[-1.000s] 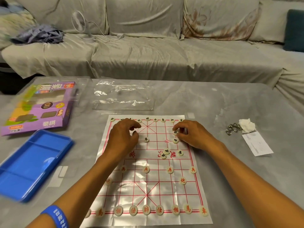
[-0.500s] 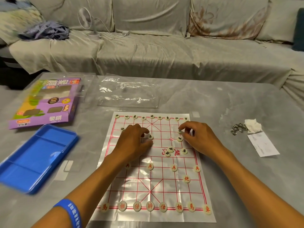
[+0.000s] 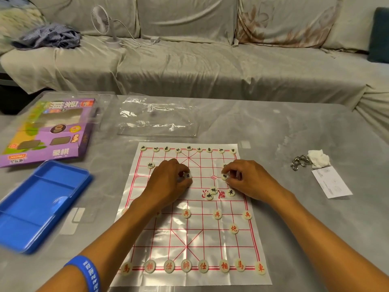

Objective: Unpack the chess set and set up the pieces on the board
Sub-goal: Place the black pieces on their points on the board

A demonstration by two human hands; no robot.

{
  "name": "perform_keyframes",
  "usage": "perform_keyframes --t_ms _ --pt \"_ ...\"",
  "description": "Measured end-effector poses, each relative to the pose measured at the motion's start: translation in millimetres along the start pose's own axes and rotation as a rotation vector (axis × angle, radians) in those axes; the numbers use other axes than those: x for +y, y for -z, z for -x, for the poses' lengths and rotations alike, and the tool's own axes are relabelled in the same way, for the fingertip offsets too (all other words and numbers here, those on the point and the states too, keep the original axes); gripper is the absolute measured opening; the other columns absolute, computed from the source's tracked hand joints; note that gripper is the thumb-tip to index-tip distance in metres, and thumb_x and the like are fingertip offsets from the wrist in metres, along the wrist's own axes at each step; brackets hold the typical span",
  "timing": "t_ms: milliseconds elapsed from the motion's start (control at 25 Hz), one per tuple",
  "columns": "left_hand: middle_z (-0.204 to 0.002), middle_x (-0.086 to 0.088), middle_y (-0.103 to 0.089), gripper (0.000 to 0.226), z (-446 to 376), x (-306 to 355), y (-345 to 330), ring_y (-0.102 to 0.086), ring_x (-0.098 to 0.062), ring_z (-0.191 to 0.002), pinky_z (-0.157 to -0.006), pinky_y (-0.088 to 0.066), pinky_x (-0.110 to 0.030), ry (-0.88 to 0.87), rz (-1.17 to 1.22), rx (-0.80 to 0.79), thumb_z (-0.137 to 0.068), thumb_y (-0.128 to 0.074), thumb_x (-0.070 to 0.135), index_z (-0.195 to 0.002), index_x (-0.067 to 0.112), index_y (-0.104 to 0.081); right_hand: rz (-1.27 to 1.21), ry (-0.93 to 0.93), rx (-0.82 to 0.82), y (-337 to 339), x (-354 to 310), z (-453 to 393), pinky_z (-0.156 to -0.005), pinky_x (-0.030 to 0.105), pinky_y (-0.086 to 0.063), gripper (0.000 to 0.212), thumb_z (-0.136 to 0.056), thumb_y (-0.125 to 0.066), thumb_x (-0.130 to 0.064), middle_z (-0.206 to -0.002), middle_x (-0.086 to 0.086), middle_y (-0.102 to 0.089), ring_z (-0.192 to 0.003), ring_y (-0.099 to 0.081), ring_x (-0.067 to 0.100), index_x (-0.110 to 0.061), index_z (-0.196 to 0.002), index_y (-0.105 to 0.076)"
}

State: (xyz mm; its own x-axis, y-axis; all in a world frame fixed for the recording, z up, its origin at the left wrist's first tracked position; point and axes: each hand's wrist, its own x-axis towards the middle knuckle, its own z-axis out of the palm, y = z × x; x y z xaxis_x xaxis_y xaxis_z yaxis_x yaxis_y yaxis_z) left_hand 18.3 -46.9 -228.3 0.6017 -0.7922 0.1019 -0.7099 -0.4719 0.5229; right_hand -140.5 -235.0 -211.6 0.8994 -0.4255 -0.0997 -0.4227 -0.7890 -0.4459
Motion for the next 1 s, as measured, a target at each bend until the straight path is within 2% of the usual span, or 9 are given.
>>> perform_keyframes --t_ms 200,360,560,640,800,1000 --pt "-0.099 0.003 -0.061 0.032 -1 -1 -1 -0.054 -0.015 -0.09 -0.074 -0.044 -0.026 0.005 0.006 -0.004 -0.085 -0.065 0.039 -0.112 0.023 -0.068 -0.092 -0.003 0.029 -3 -11 -12 -0.077 0.015 -0.048 0.026 -0.085 -0.07 -0.038 -0.109 -0.01 -0.064 -0.091 -0.06 0.01 -0.026 -0.108 -0.065" --pt "-0.1 0.003 -0.061 0.033 -1 -1 -1 -0.055 -0.014 -0.089 -0.074 -0.045 -0.026 0.008 0.011 -0.003 -0.085 -0.065 0.04 -0.113 0.022 -0.067 -0.032 0.026 -0.019 -7 -19 -16 -0.08 0.019 -0.05 0.026 -0.085 -0.069 -0.04 -0.105 -0.009 -0.065 -0.089 -0.06 0.009 -0.026 -0.107 -0.066" --pt "-0.1 0.002 -0.061 0.033 -2 0 -1 -0.055 -0.013 -0.088 -0.072 -0.04 -0.023 0.009 0.01 -0.004 -0.085 -0.066 0.039 -0.112 0.021 -0.068 -0.119 -0.015 0.101 5 -5 4 -0.068 0.015 -0.046 0.021 -0.088 -0.064 -0.042 -0.096 -0.014 -0.063 -0.081 -0.06 0.007 -0.026 -0.102 -0.065" --pt "-0.1 0.002 -0.061 0.033 -2 0 0 -0.055 -0.014 -0.089 -0.072 -0.041 -0.023 0.023 0.016 -0.007 -0.085 -0.066 0.039 -0.113 0.02 -0.068 -0.139 -0.041 0.047 11 5 18 -0.065 0.013 -0.046 0.023 -0.085 -0.067 -0.043 -0.099 -0.018 -0.06 -0.081 -0.06 0.006 -0.029 -0.102 -0.062" --pt "-0.1 0.002 -0.061 0.033 0 -1 -1 -0.055 -0.014 -0.088 -0.073 -0.043 -0.023 0.038 0.026 -0.013 -0.084 -0.067 0.038 -0.113 0.021 -0.068 -0.034 0.002 -0.069 -3 11 31 -0.069 0.015 -0.049 0.031 -0.079 -0.069 -0.053 -0.105 -0.02 -0.059 -0.085 -0.06 0.007 -0.032 -0.101 -0.059" --pt "-0.1 0.002 -0.061 0.034 0 2 0 -0.055 -0.013 -0.088 -0.073 -0.042 -0.022 0.036 0.023 -0.018 -0.084 -0.067 0.038 -0.113 0.02 -0.067 -0.038 0.003 0.024 -5 14 15 -0.075 0.018 -0.051 0.027 -0.085 -0.066 -0.043 -0.108 -0.017 -0.059 -0.086 -0.058 0.008 -0.028 -0.108 -0.062"
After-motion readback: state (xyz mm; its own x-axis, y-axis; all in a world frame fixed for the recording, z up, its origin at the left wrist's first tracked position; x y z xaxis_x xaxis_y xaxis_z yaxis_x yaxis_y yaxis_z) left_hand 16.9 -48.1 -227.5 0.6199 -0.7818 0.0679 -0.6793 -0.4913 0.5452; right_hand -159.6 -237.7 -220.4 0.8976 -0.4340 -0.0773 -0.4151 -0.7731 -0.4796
